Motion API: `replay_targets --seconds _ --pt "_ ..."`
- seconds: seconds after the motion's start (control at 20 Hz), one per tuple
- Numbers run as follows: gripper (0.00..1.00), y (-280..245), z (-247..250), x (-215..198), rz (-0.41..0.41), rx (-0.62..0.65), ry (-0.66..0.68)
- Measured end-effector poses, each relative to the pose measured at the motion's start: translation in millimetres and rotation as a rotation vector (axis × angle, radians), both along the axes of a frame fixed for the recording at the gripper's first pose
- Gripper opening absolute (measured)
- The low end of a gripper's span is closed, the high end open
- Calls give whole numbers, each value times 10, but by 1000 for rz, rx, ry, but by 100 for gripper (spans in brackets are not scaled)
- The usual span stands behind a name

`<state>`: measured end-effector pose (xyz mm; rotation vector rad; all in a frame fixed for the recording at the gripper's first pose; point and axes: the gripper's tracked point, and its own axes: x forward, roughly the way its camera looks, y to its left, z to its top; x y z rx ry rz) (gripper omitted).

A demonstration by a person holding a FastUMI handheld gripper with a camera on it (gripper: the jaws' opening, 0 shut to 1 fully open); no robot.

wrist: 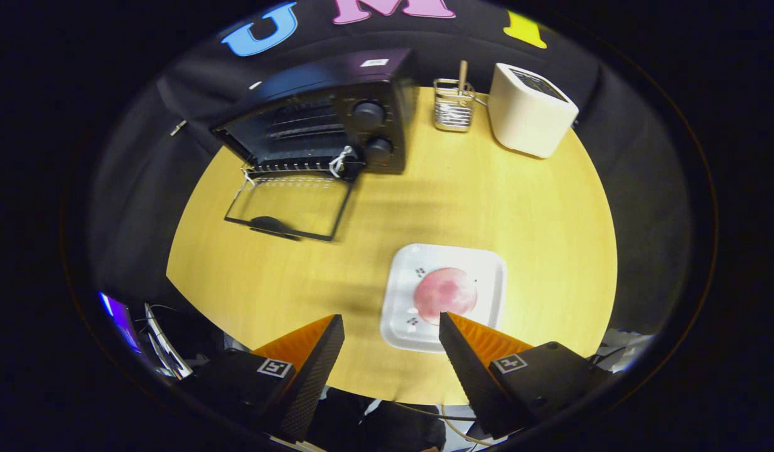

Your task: Open the toaster oven, put the food inside, and close the toaster oven door.

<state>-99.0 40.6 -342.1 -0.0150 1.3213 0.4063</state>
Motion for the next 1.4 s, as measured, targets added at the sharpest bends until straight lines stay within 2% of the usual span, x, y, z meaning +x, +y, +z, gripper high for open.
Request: replay_targets --seconds 0.3,0.5,0.6,0.7,0.75,0.8,0.85,0.9,0.95,1.0,1.05,1.1,1.2,1.4 --pt "99 -727 -419 281 -120 -48 88" --pt "95 -829 -727 283 -119 -40 160" --pt "88 -857 -873 302 -110 -49 176" --pt "74 -846 -983 302 -111 -49 197" --pt "61 -821 -1015 311 -119 -43 212" --pt "57 -808 -1050 312 -122 -38 225" --pt "57 -796 -1142 312 -115 -41 234" --pt "37 -874 -1042 387 -127 -58 234" --pt "17 -854 -1143 334 -140 -49 245" --pt "19 -857 -1172 328 -139 -60 238" --pt "14 -874 -1044 308 -148 -27 255" --pt "9 -869 -1152 310 -150 -8 257" --pt "6 -831 -1122 280 -170 54 266" --pt "6 -737 -1064 249 -233 188 262"
